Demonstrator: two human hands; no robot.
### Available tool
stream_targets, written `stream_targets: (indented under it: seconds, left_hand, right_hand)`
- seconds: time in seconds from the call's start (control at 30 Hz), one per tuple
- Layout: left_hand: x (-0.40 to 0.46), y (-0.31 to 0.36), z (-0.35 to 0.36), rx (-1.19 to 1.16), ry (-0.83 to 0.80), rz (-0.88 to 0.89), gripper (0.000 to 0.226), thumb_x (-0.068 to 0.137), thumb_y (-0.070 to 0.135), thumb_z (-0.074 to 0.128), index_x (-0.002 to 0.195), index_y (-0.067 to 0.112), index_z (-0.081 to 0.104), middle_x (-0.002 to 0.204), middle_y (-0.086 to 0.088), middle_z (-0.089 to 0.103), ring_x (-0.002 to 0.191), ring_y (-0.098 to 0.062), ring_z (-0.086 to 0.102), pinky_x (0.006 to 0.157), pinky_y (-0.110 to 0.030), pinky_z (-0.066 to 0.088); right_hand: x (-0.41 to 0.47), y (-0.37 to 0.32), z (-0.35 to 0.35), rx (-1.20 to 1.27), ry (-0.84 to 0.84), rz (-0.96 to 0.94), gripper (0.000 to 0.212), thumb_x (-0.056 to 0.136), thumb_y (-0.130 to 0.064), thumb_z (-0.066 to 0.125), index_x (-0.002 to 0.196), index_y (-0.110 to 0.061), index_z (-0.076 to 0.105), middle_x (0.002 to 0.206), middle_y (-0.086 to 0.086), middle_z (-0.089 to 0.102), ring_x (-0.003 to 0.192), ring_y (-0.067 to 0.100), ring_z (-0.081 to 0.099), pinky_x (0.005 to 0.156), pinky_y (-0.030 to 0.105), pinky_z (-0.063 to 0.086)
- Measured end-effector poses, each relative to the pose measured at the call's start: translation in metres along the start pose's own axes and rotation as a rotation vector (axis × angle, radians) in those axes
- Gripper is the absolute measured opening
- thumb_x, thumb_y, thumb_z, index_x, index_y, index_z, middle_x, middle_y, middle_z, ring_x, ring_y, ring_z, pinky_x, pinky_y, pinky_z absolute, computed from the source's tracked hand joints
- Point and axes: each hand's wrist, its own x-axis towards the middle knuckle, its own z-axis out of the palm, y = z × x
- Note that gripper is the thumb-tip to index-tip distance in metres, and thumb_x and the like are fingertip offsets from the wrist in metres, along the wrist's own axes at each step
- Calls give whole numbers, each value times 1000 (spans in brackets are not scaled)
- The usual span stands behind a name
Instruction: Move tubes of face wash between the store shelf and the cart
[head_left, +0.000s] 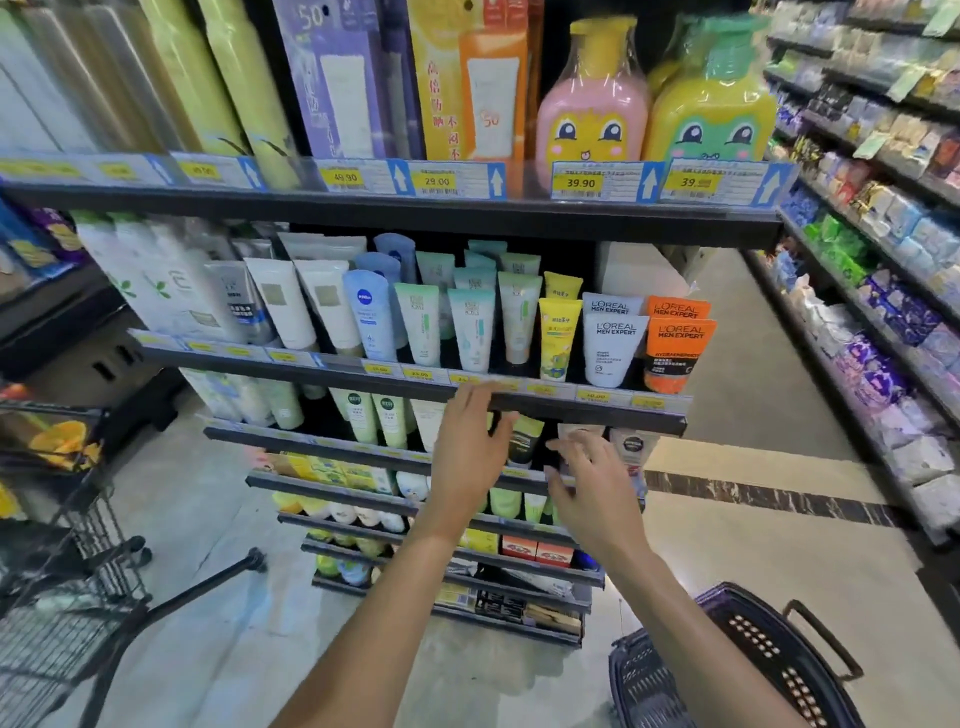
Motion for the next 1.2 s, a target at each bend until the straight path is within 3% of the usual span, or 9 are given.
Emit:
stream_targets:
  seconds: [0.2,0.47,0.6,0.73,1.0,1.2]
  left_hand:
    - [-116,-109,-71,168,20,-304,45,105,46,51,144,23,53,136,1,56,127,-20,51,100,-40,50]
    - [-258,-227,-192,237,222,-713,43,104,50,48,141,29,56,139,2,57,128,-21,52,102,-35,45]
    - [-317,-281,-254,235,330,-868,44,104,49,47,143,28,54,141,2,56,130,-22,51,105,-36,45]
    - [-363,-328,-305,218,414,-982,45,104,47,49,144,27,54,143,1,55,132,-22,51,105,-36,45]
    - [-376,-411,-365,184,483,-1105,41,103,43,54,138,23,59,137,-4,62,125,-25,56,102,-34,46]
    - [-332,-484,-409,150,459,-1159,43,104,46,51,140,23,57,135,-1,60,125,-21,57,103,-36,48]
  right_hand:
    - [-19,-81,76,107,-319,-157,39,103,-43,53,138,-28,60,143,-5,55,135,17,49,109,34,42]
    - [-52,-240,179,132,-624,-411,46,104,-45,52,147,-29,53,152,-11,47,144,12,41,117,32,36]
    - [-75,-331,238,172,-724,-527,48,97,-52,48,133,-25,65,133,-1,65,128,25,58,107,38,45]
    - [-103,-408,287,201,-796,-603,40,98,-40,60,133,-22,66,134,-2,64,127,22,57,107,37,44]
    - [-115,-498,359,191,-993,-637,42,103,-41,55,142,-28,57,144,-10,52,136,14,47,108,26,36]
    - [-76,-547,427,214,-1086,-596,38,103,-42,54,139,-27,58,141,-11,55,132,13,51,103,25,41]
